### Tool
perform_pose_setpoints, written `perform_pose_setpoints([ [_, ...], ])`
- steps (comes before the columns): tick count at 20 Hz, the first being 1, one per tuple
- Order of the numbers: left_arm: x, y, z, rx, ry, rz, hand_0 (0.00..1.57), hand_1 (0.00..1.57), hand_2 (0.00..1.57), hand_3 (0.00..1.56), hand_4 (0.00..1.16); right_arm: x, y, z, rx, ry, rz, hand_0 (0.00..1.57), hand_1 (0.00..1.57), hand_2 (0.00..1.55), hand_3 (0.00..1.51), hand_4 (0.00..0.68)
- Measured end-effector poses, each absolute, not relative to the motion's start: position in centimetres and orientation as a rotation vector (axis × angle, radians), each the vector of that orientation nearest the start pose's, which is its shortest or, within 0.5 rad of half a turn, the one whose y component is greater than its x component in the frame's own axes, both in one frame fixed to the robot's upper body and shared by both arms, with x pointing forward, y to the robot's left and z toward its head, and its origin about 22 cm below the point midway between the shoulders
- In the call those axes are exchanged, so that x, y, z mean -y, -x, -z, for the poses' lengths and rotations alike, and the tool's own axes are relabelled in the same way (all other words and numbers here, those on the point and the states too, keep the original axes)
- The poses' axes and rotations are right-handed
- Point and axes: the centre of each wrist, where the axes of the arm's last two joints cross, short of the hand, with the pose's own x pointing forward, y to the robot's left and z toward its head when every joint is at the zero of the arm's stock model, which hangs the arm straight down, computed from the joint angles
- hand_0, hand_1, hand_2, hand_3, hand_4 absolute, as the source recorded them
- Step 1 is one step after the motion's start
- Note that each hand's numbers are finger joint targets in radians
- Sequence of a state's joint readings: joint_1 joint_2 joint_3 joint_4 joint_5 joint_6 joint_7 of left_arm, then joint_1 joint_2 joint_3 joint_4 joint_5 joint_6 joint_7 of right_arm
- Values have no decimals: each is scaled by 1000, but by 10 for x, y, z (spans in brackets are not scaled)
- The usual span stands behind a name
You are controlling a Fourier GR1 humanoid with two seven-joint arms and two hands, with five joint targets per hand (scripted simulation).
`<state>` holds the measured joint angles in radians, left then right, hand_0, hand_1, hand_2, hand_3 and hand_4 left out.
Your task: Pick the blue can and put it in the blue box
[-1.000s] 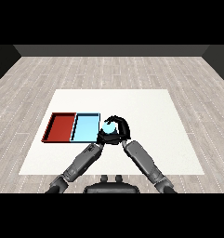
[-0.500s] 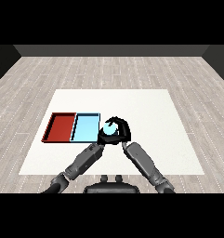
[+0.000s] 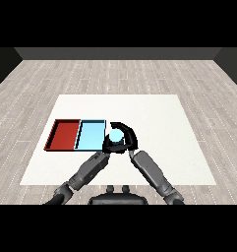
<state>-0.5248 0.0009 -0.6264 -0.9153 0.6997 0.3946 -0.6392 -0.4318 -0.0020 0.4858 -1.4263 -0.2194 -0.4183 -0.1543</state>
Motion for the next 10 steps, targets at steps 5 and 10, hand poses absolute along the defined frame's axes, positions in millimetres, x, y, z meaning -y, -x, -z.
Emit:
perform_pose_setpoints([
  [5,-63,-299,35,1770,340,-53,1571,1571,1571,1520,1133,71,-289,-65,1864,-298,-130,0,0,0,0,0],
  [10,-70,-299,35,1780,292,-55,1571,1571,1571,1526,1142,79,-292,-65,1878,-282,-89,0,0,0,0,0],
])
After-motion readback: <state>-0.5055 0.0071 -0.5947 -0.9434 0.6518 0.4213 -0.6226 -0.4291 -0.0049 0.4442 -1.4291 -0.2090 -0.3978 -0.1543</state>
